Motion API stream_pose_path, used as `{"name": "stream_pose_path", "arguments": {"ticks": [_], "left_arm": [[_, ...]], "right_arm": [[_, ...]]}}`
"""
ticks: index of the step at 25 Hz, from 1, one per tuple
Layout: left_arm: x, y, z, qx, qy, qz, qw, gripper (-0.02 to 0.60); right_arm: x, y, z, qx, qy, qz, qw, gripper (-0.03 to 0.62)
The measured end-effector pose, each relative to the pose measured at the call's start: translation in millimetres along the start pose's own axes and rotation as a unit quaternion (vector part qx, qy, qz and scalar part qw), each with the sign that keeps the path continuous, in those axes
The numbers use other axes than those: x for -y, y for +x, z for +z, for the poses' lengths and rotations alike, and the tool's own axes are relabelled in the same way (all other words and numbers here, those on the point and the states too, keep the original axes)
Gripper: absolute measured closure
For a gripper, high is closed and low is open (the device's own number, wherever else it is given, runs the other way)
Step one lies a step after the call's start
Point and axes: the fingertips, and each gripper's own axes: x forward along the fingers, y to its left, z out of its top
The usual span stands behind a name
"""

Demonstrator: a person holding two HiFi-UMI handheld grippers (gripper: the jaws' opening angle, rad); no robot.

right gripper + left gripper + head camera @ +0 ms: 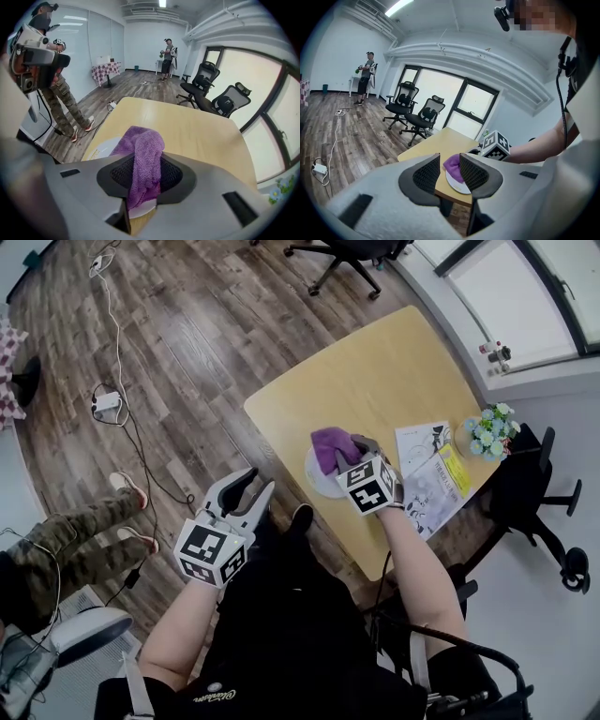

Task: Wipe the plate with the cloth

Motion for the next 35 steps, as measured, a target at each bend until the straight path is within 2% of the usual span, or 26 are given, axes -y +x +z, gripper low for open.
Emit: {"name": "stream_pose_path", "arguments": {"ticks": [14, 18, 24, 27, 31, 35], "left_arm": [[6.6, 6.5, -0.5, -0.002, -0.002, -0.009, 1.0, 0.453], [7.5, 7.2, -0.6, -0.001, -0.002, -0.012, 0.9999, 0.453], [8.1, 4.2, -2.9, -0.004, 0.0, -0.01, 0.9999, 0.453], [6.9, 1.6, -4.2, -0.007, -0.001, -0.008, 0.9999, 0.453], [5.6, 1.0, -6.1, -0.009, -0.001, -0.006, 0.9999, 0.453], [9.4, 4.1, -6.2, -0.008, 0.0, -0.009, 0.9999, 0.453]], "right_arm": [[-87.7, -25.3, -17.5, 0.013, -0.045, 0.068, 0.997, 0.493], [-74.1, -21.4, -18.7, 0.011, -0.041, 0.055, 0.998, 0.493], [-6.6, -9.4, -14.8, 0.0, -0.017, -0.005, 1.0, 0.493], [10.6, -8.6, -14.0, -0.005, -0.01, -0.017, 1.0, 0.493], [-0.9, -13.6, -14.2, 0.001, -0.018, -0.008, 1.0, 0.493], [-33.4, -26.3, -22.7, 0.013, -0.027, 0.016, 0.999, 0.493]]}}
